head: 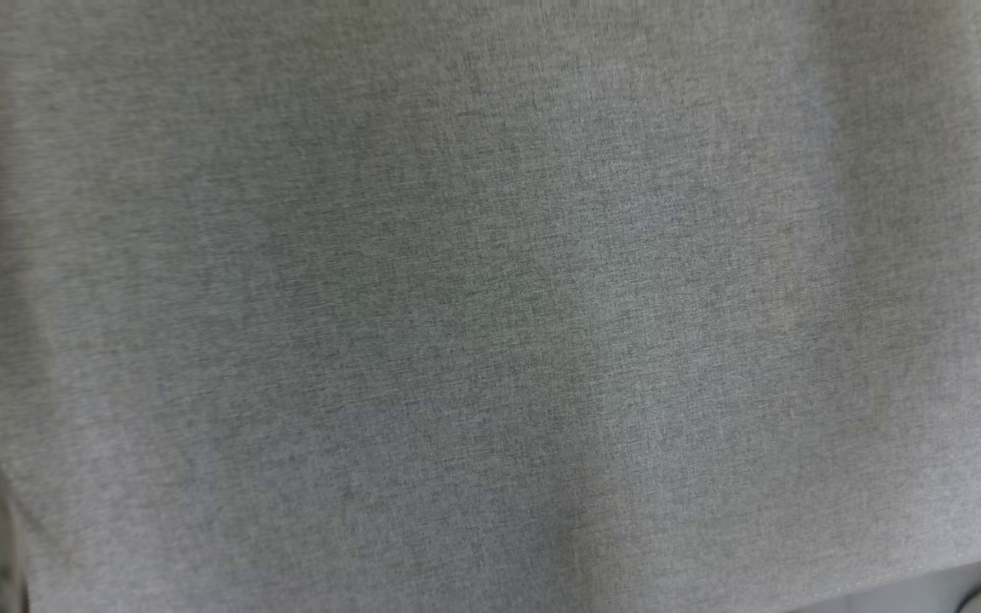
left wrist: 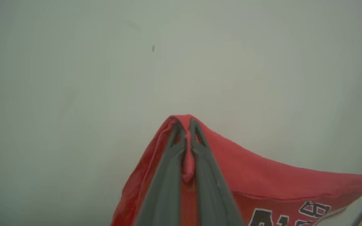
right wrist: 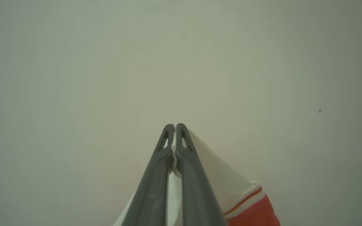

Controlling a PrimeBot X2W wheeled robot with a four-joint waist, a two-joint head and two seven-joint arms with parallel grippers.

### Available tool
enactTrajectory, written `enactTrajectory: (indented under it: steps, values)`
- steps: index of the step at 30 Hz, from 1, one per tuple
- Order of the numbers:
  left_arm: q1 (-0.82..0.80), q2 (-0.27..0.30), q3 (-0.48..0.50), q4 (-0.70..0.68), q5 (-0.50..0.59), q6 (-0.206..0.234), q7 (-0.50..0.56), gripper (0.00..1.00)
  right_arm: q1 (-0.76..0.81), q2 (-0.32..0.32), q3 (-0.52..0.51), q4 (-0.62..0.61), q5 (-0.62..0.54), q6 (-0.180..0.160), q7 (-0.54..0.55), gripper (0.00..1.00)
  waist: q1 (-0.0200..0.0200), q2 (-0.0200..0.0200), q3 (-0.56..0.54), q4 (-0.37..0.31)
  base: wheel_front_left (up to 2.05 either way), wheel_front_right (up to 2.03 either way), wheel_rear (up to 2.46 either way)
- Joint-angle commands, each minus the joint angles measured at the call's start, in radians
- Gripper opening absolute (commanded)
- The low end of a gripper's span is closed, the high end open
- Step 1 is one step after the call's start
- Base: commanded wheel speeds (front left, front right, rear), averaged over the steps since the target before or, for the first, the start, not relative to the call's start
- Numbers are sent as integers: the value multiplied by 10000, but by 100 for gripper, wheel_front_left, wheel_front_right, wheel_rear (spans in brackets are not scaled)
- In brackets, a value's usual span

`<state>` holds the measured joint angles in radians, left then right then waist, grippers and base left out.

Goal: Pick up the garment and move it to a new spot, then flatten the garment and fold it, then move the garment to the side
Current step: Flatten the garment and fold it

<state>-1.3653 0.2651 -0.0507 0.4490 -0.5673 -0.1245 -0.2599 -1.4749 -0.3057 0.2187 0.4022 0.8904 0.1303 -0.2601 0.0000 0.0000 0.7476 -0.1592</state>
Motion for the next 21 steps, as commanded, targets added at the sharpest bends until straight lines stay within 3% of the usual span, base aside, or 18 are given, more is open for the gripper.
enactTrajectory:
  steps: [1, 7, 14, 17, 21]
  values:
    - [664, -69, -44, -204, -365, -66, -46, 0, 697, -386, 445, -287, 228, 9, 97, 0, 0, 0, -373, 167, 0, 0, 0]
    - [3141, 113, -773, -1468, -1345, -43, -47, 0, 3395, -1547, 1053, -1482, 1100, 9, 676, 0, 0, 0, -1433, 452, 0, 0, 0]
    - [5788, 251, -1184, -2289, -1727, -47, -51, 0, 6752, -2099, 306, -2109, 1320, 9, 1974, 0, 0, 0, -2878, 606, 0, 0, 0]
    - [7048, 104, -1243, -2418, -1860, -47, -52, 0, 8317, -1867, -129, -2323, 633, 9, 2706, 0, 0, 0, -3516, 599, 0, 0, 0]
    - [8631, -142, -1436, -2540, -1751, -48, -53, 0, 10209, -964, -1009, -2710, -289, 10, 3448, 0, 0, 0, -4261, 607, 0, 0, 0]
